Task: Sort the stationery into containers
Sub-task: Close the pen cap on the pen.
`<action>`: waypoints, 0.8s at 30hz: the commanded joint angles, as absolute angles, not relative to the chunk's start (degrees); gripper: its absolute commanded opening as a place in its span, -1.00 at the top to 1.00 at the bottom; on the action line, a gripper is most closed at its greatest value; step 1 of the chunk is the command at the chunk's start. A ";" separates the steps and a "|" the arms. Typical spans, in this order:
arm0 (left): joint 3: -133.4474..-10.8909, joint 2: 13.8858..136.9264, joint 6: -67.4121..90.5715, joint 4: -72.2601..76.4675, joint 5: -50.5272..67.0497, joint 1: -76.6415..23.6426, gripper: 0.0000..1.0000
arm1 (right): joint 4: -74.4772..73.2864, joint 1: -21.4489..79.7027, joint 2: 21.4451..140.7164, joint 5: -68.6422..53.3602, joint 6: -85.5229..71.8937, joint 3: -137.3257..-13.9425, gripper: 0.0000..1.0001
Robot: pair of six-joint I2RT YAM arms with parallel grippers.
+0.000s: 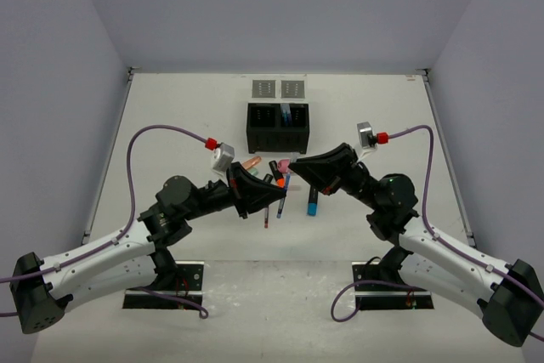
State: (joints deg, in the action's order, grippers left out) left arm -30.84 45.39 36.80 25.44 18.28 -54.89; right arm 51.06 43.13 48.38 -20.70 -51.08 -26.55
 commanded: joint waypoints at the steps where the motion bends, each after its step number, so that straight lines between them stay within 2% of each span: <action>1: -33.92 45.25 35.02 25.49 19.29 -55.02 1.00 | 51.81 43.51 48.52 -22.81 -49.66 -28.44 1.00; 24: -34.28 45.46 33.13 22.73 19.24 -55.02 1.00 | 49.87 43.51 47.67 -22.54 -47.02 -30.05 1.00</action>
